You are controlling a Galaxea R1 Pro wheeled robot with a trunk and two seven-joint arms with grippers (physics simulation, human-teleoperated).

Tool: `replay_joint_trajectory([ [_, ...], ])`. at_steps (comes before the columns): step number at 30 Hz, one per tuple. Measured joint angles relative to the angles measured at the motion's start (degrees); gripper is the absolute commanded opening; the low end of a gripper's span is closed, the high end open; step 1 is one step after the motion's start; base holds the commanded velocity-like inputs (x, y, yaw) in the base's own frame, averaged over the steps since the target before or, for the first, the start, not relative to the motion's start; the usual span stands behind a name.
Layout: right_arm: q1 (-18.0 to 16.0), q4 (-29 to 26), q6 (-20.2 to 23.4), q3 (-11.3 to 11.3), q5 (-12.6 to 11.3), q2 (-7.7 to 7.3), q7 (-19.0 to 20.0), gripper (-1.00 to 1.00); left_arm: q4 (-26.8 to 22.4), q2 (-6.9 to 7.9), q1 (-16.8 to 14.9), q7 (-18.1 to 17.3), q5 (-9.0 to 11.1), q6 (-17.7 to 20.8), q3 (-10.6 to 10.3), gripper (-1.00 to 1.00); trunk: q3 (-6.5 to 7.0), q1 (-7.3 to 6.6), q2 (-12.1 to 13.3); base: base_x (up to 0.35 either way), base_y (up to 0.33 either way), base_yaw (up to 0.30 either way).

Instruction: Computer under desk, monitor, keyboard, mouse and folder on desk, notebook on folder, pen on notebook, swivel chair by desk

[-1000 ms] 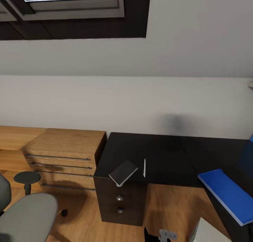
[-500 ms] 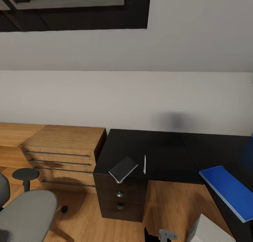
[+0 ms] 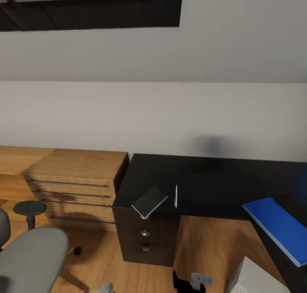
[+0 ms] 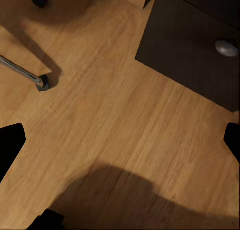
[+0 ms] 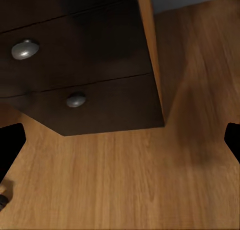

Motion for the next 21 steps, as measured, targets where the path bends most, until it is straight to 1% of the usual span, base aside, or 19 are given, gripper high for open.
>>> replay_joint_trajectory([
  [6, 0.0, -6.8, 0.6, -0.2, -0.2, -0.03, 0.0, 1.00, -11.3, 1.56, 0.0, 0.2, 0.4, 10.7, -0.1, 1.00, -1.08, 1.32, -2.4, 0.000, 0.000, 0.000],
  [8, 0.0, -9.1, 0.7, -0.3, -0.3, -0.05, 0.1, 1.00, -14.9, 1.93, 0.0, 0.3, 0.4, 13.6, -0.1, 1.00, -1.45, 1.76, -3.2, 0.000, 0.000, 0.000],
  [11, -0.1, -12.2, 0.9, -0.5, -0.5, -0.08, 0.1, 1.00, -19.4, 2.42, 0.0, 0.3, 0.6, 16.3, -0.1, 1.00, -1.99, 2.42, -4.4, 0.000, 0.000, 0.000],
  [14, -0.1, -14.8, 1.6, -0.6, -0.8, -0.08, 0.2, 1.00, -22.7, 3.42, 0.0, 0.3, 1.7, 17.8, 0.0, 1.00, -2.53, 3.07, -5.6, 0.000, 0.000, 0.000],
  [15, -0.2, -16.4, 2.5, -0.6, -1.0, -0.06, 0.2, 1.00, -24.6, 4.35, 0.0, 0.4, 3.0, 18.4, -0.1, 1.00, -2.71, 3.29, -6.0, 0.000, 0.000, 0.000],
  [18, -0.2, -18.9, 4.8, -0.6, -1.6, -0.03, 0.3, 1.00, -27.7, 5.79, 0.0, 0.7, 5.6, 19.0, -0.1, 1.00, -3.25, 3.95, -7.2, 0.000, 0.000, 0.000],
  [19, -0.2, -20.8, 6.6, -0.6, -2.2, -0.05, 0.3, 1.00, -29.9, 6.72, 0.0, 1.4, 7.4, 19.4, -0.2, 1.00, -3.42, 4.17, -7.6, 0.000, 0.000, 0.000],
  [20, -0.2, -21.8, 7.7, -0.7, -2.6, -0.06, 0.4, 1.00, -31.2, 7.26, 0.0, 2.0, 8.3, 19.7, -0.2, 1.00, -3.61, 4.39, -8.0, 0.000, 0.000, 0.000],
  [21, -0.2, -25.5, 11.5, -0.9, -5.1, -0.06, 0.6, 1.00, -36.3, 9.76, 0.0, 5.4, 11.5, 21.7, -0.3, 1.00, -3.78, 4.61, -8.4, 0.000, 0.000, 0.000],
])
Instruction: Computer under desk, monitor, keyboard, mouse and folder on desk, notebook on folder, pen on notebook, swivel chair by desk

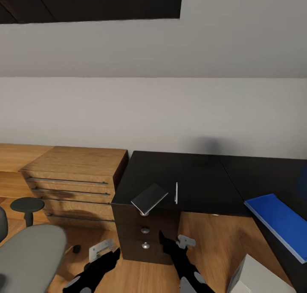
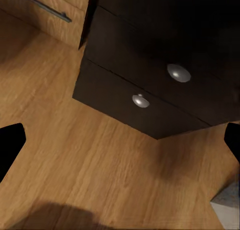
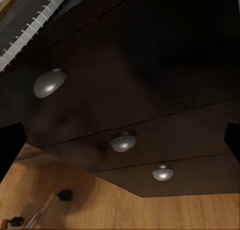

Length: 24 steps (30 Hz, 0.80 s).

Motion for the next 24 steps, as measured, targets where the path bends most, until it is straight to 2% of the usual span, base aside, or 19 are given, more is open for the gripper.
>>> replay_joint_trajectory([
  [4, 0.0, -3.0, 3.1, -0.1, -3.3, -0.06, 0.5, 1.00, -4.8, 2.74, 0.1, 4.3, 4.3, 2.0, -0.1, 1.00, -0.73, 0.88, -1.6, 0.000, 0.000, 0.000],
  [5, 0.0, -3.9, 4.2, -0.2, -4.7, -0.11, 0.9, 1.00, -6.1, 3.71, 0.1, 5.9, 6.6, 2.5, -0.1, 1.00, -0.91, 1.10, -2.0, 0.000, 0.000, 0.000],
  [7, 0.0, -4.6, 5.0, -0.2, -5.9, -0.14, 1.6, 1.00, -7.0, 4.59, 0.1, 7.1, 8.9, 2.8, -0.1, 1.00, -1.27, 1.54, -2.8, 0.000, 0.000, 0.000],
  [9, 0.0, -5.5, 6.2, -0.3, -7.4, -0.17, 3.5, 1.00, -7.8, 6.26, 0.1, 8.2, 12.7, 3.1, -0.1, 1.00, -1.63, 1.98, -3.6, 0.000, 0.000, 0.000],
  [11, 0.0, -6.1, 7.4, -0.3, -8.0, -0.12, 5.1, 1.00, -7.9, 7.31, 0.2, 8.7, 14.7, 3.2, -0.3, 1.00, -1.99, 2.42, -4.4, 0.000, 0.000, 0.000],
  [17, 0.0, -8.2, 11.0, 0.0, -9.5, 0.10, 6.3, 1.00, -8.0, 8.36, 3.3, 8.9, 15.3, 2.5, -0.4, 1.00, -3.07, 3.74, -6.8, 0.000, 0.000, 0.000],
  [21, 0.0, -8.8, 12.5, 0.1, -11.1, 0.16, 6.4, 1.00, -8.3, 10.09, 4.1, 8.9, 15.4, 1.1, -0.5, 1.00, -3.80, 4.61, -8.4, 0.000, 0.000, 0.000],
  [22, 0.0, -9.3, 13.0, 0.1, -13.1, 0.16, 6.5, 1.00, -9.4, 11.39, 4.6, 9.0, 15.4, -2.1, -0.5, 1.00, -3.98, 4.83, -8.8, 0.000, 0.000, 0.000],
  [24, 0.0, -10.2, 13.3, 0.1, -14.9, 0.16, 6.5, 1.00, -10.4, 12.42, 5.6, 9.0, 15.5, -5.2, -0.6, 1.00, -4.34, 5.27, -9.6, 0.000, 0.000, 0.000],
])
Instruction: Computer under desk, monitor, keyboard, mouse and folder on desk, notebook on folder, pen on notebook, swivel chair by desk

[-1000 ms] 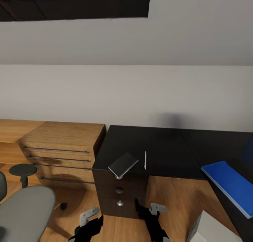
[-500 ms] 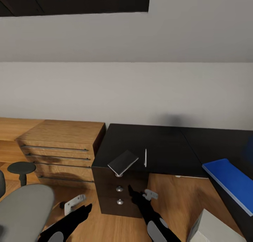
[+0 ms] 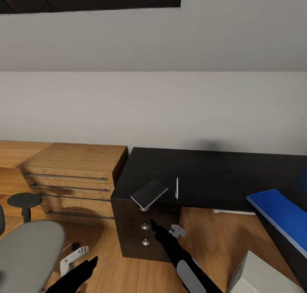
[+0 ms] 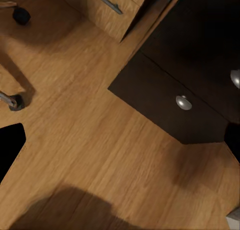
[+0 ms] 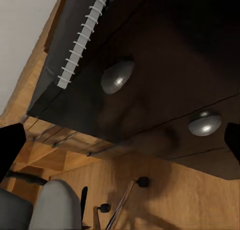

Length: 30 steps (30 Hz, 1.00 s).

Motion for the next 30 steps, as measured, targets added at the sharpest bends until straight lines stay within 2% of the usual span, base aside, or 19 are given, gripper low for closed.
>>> replay_joint_trajectory([
  [1, 0.0, -1.2, 0.2, 0.0, -1.5, -0.04, 0.0, 1.00, -0.5, 0.76, 1.0, 0.0, 0.0, -2.1, -0.4, 1.00, -0.18, 0.22, -0.4, 0.000, 0.000, 0.000],
  [3, 0.0, -3.1, 1.2, 0.1, -2.6, -0.07, 0.1, 1.00, -0.8, 1.30, 1.7, -0.1, 0.1, -3.7, -1.8, 1.00, -0.54, 0.66, -1.2, 0.000, 0.000, 0.000],
  [10, 0.0, -4.3, 1.8, 0.1, -3.2, -0.19, 1.8, 1.00, -1.0, 1.63, 2.1, -0.1, 0.1, -4.6, -3.0, 1.00, -1.80, 2.20, -4.0, 0.000, 0.000, 0.000],
  [14, 0.1, -4.4, 1.8, 0.4, -3.0, -0.40, 3.7, 1.00, -1.0, 1.67, 2.1, 0.0, 0.1, -4.7, -3.1, 1.00, -1.80, 2.20, -4.0, 0.000, 0.000, 0.000],
  [16, 0.1, -4.4, 1.8, 2.4, -3.0, -0.39, 4.5, 1.00, -0.8, 1.67, 2.1, 0.0, 0.2, -4.6, -3.1, 1.00, -1.80, 2.20, -4.0, 0.000, 0.000, 0.000],
  [21, 0.2, -4.3, 1.8, 4.3, -3.0, -0.43, 5.4, 1.00, -0.4, 1.68, 2.1, 0.1, 0.2, -4.6, -3.2, 1.00, -1.80, 2.20, -4.0, 0.000, 0.000, 0.000],
  [30, 0.2, -4.1, 1.8, 3.8, -3.6, -0.23, 5.1, 1.00, -0.3, 1.68, 2.1, 0.1, 0.3, -4.5, -3.2, 1.00, -1.80, 2.20, -4.0, 0.137, 0.099, 0.000],
])
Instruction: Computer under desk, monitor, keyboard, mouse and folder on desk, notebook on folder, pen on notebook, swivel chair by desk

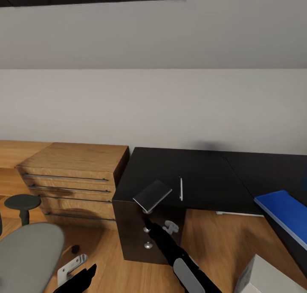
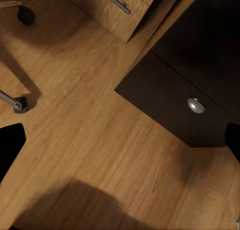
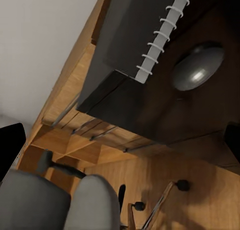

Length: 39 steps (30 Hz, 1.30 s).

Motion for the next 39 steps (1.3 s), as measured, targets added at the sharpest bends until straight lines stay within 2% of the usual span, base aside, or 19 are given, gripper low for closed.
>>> replay_joint_trajectory([
  [4, 0.0, 0.0, 0.0, -2.2, -2.6, 0.03, -0.1, 1.00, 0.1, 0.00, 0.0, 0.0, 0.0, 0.0, 0.0, 1.00, 0.00, 0.00, 0.0, 0.036, 0.018, 0.000],
  [7, 0.0, 0.0, 0.1, -3.5, -5.1, 0.01, -0.1, 1.00, 0.1, 0.00, 0.0, 0.0, 0.0, 0.0, 0.0, 1.00, 0.00, 0.00, 0.0, 0.124, 0.008, 0.000],
  [8, 0.0, -0.1, 0.2, -4.1, -6.6, -0.04, -0.1, 1.00, 0.1, 0.00, 0.0, -0.1, 0.0, 0.0, -0.3, 1.00, 0.00, -0.01, 0.0, 0.181, 0.004, 0.000],
  [14, 0.0, -0.2, 0.2, -4.9, -9.8, -0.11, 0.0, 1.00, 0.2, 0.00, 0.0, -0.1, -0.1, 0.0, -1.4, 1.00, 0.00, 0.00, 0.0, 0.082, 0.002, 0.000],
  [22, 0.0, -0.1, 0.3, -5.0, -10.2, 0.01, 0.0, 1.00, 0.2, 0.00, 0.0, -0.1, -0.1, 0.0, -1.6, 1.00, 0.00, 0.00, 0.0, 0.021, 0.013, 0.000],
  [39, 0.0, 0.0, 0.3, -5.0, -10.3, 0.14, 0.0, 1.00, 0.2, 0.00, 0.0, -0.2, 0.1, 0.1, -1.6, 1.00, 0.00, 0.01, 0.0, 0.041, 0.126, 0.000],
])
